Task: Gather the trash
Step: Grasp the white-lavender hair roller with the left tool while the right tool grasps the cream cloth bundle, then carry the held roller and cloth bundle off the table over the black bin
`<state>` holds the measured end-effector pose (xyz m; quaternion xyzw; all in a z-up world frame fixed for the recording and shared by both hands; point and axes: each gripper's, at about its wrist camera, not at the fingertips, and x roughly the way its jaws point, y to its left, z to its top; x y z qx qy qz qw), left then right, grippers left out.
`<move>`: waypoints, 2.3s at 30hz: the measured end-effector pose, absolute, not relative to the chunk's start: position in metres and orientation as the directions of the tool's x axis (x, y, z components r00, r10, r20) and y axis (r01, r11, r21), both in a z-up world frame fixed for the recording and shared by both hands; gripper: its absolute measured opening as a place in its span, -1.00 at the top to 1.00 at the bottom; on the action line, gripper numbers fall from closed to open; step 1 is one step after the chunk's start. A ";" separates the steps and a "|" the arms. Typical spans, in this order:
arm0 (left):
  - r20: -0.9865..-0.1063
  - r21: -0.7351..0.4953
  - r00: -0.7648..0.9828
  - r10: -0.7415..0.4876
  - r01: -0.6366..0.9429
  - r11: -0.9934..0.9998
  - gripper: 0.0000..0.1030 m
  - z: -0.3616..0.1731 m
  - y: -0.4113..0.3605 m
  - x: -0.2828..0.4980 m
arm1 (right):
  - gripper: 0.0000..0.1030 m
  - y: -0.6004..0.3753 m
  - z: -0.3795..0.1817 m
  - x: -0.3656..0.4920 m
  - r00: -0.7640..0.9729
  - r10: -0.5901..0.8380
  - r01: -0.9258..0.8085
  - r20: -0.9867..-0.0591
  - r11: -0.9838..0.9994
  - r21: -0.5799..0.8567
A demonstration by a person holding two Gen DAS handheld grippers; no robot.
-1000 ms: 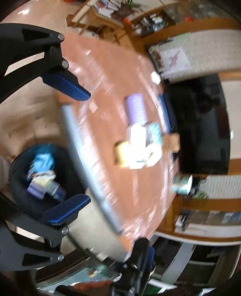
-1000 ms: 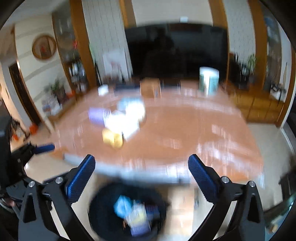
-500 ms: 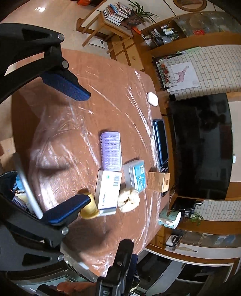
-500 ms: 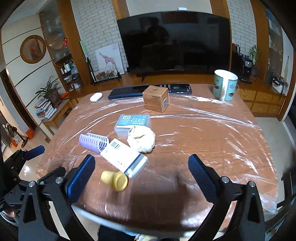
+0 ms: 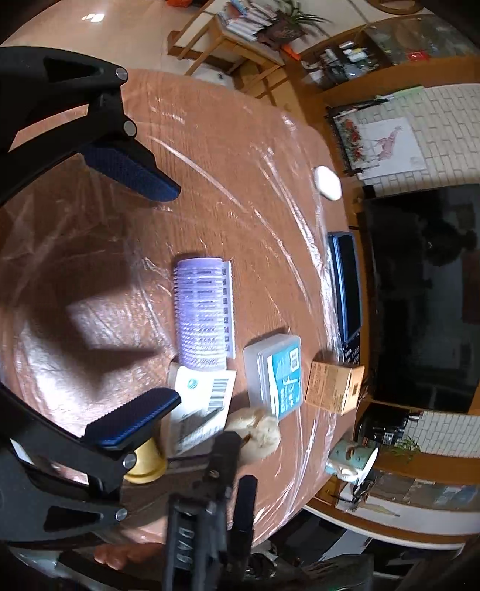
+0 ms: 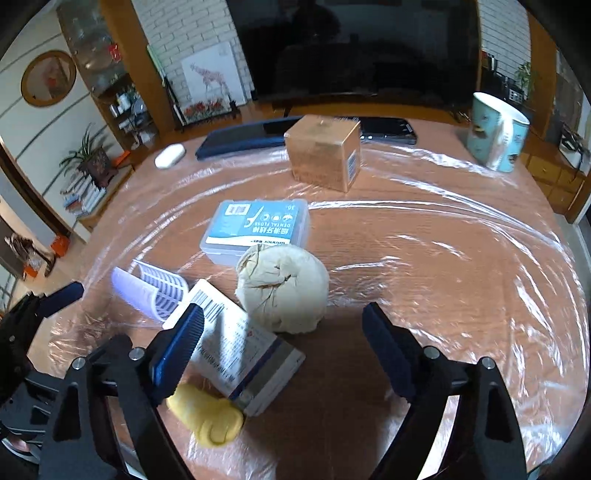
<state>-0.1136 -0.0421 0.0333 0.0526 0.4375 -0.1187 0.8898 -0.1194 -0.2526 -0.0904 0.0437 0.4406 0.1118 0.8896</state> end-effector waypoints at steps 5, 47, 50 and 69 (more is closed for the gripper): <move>-0.799 -0.039 0.575 -0.178 0.246 0.969 -0.97 0.028 -0.047 -0.099 | -0.51 -0.253 -0.100 -0.102 0.558 0.241 -0.157 -0.794 0.970 0.185; -0.799 -0.116 0.565 -0.207 0.193 0.974 -0.43 0.027 -0.047 -0.087 | -0.02 -0.296 -0.092 -0.110 0.544 0.416 -0.164 -0.729 0.904 0.394; -0.794 -0.122 0.570 -0.212 0.192 0.974 -0.43 0.031 -0.046 -0.090 | -0.02 -0.299 -0.091 -0.115 0.550 0.404 -0.153 -0.731 0.909 0.388; -0.767 -0.151 0.576 -0.282 0.265 0.952 -0.43 0.046 -0.046 -0.131 | -0.02 -0.302 -0.075 -0.158 0.595 0.360 -0.120 -0.718 0.924 0.364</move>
